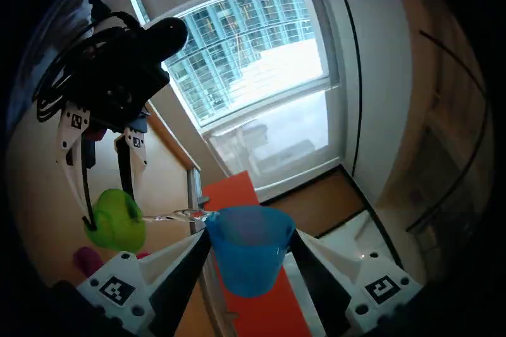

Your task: Pour water

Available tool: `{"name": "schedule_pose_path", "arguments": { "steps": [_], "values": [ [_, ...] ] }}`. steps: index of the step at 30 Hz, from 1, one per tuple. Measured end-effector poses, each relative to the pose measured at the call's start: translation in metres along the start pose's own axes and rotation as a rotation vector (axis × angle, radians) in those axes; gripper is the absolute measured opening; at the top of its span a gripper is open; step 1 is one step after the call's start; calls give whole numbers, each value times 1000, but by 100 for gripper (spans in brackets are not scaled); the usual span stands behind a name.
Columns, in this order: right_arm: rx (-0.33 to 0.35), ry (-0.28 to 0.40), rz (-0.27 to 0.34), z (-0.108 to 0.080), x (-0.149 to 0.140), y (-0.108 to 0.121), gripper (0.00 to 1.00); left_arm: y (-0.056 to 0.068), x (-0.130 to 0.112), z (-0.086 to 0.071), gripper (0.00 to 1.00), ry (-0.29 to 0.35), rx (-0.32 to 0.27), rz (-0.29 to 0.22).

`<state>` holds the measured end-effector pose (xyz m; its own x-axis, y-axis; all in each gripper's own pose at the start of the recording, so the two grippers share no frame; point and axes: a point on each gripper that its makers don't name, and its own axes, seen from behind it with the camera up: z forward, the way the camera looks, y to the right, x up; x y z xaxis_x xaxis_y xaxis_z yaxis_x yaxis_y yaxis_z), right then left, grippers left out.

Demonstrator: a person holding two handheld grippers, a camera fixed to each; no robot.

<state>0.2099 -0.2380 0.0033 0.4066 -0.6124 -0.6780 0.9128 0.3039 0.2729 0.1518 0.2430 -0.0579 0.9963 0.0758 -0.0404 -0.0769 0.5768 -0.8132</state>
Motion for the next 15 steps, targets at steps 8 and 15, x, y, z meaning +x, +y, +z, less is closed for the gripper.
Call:
{"name": "schedule_pose_path", "arguments": {
  "steps": [8,15],
  "values": [
    [-3,-4,-47,1,2,2,90,2,2,0,86,1,-2,5],
    [-9,-11,-86,3,2,5,90,2,1,-1,86,-1,-1,5]
  ]
}}
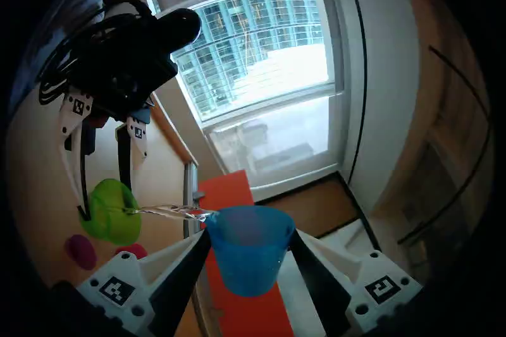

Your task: Pour water

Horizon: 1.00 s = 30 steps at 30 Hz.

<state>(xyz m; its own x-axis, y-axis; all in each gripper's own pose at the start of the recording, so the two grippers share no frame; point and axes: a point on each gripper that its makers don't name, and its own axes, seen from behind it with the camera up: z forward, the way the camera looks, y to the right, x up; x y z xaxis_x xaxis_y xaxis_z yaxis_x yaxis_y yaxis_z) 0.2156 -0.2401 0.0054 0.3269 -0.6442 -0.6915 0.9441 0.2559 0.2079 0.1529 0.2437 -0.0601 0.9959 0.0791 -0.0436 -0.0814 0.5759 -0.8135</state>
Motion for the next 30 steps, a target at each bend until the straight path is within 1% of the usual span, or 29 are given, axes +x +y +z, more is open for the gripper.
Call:
{"name": "schedule_pose_path", "arguments": {
  "steps": [8,15,30],
  "values": [
    [-4,-3,-34,0,2,3,90,0,0,-1,86,-1,-1,-1],
    [-8,-13,-75,0,-3,6,90,0,-1,0,86,-3,1,-3],
    [-13,-24,-120,1,-9,9,90,-3,-8,4,86,-18,3,-8]
  ]
}}
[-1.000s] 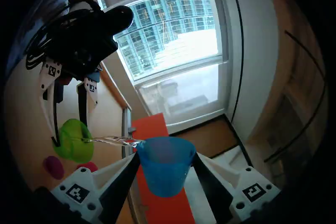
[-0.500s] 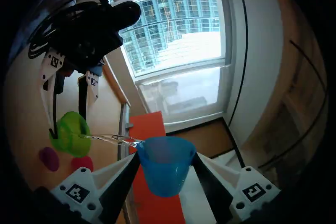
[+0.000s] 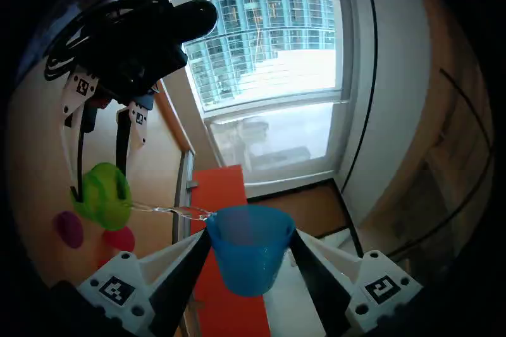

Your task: Pour water

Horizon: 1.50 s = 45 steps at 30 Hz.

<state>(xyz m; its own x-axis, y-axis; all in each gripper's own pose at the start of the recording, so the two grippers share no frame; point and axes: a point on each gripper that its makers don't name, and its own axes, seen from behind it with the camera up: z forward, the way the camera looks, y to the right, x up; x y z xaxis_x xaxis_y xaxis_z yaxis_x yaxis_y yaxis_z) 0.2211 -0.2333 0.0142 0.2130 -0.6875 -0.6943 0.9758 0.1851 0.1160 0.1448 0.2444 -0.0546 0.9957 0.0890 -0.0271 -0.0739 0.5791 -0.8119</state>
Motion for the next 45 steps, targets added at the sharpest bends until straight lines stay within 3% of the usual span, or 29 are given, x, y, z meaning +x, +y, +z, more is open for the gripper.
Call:
{"name": "schedule_pose_path", "arguments": {
  "steps": [14,45],
  "values": [
    [-5,-7,-52,3,-3,4,91,-5,-1,4,86,-2,5,-10],
    [-20,-1,-231,11,13,10,90,-10,1,3,86,4,13,-23]
  ]
}}
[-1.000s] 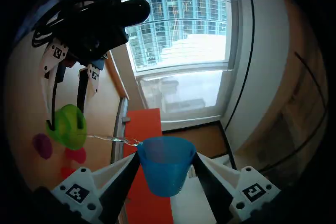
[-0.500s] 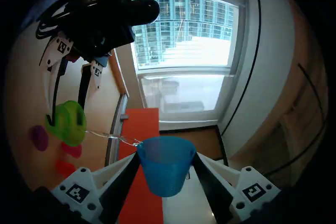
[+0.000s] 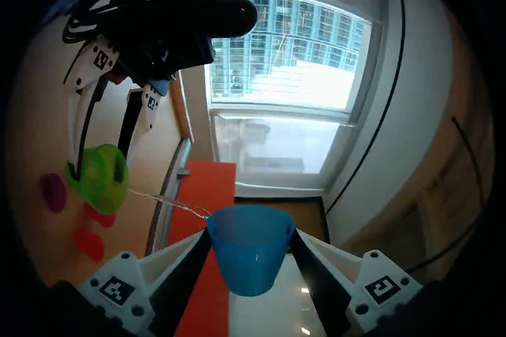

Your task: Pour water

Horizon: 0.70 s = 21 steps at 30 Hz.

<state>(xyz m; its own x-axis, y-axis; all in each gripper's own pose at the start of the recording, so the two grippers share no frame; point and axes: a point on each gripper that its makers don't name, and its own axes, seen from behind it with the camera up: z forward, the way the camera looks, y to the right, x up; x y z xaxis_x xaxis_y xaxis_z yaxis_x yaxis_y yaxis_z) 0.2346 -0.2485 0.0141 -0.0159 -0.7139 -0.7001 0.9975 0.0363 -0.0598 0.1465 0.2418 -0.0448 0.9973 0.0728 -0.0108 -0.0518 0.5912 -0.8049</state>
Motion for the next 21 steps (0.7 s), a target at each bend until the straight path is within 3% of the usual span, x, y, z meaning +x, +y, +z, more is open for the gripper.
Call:
{"name": "schedule_pose_path", "arguments": {
  "steps": [15,21],
  "values": [
    [-8,14,-54,-1,8,2,91,-1,1,1,86,1,2,-2],
    [-6,14,-40,-2,9,2,91,-1,4,1,86,8,3,-6]
  ]
}}
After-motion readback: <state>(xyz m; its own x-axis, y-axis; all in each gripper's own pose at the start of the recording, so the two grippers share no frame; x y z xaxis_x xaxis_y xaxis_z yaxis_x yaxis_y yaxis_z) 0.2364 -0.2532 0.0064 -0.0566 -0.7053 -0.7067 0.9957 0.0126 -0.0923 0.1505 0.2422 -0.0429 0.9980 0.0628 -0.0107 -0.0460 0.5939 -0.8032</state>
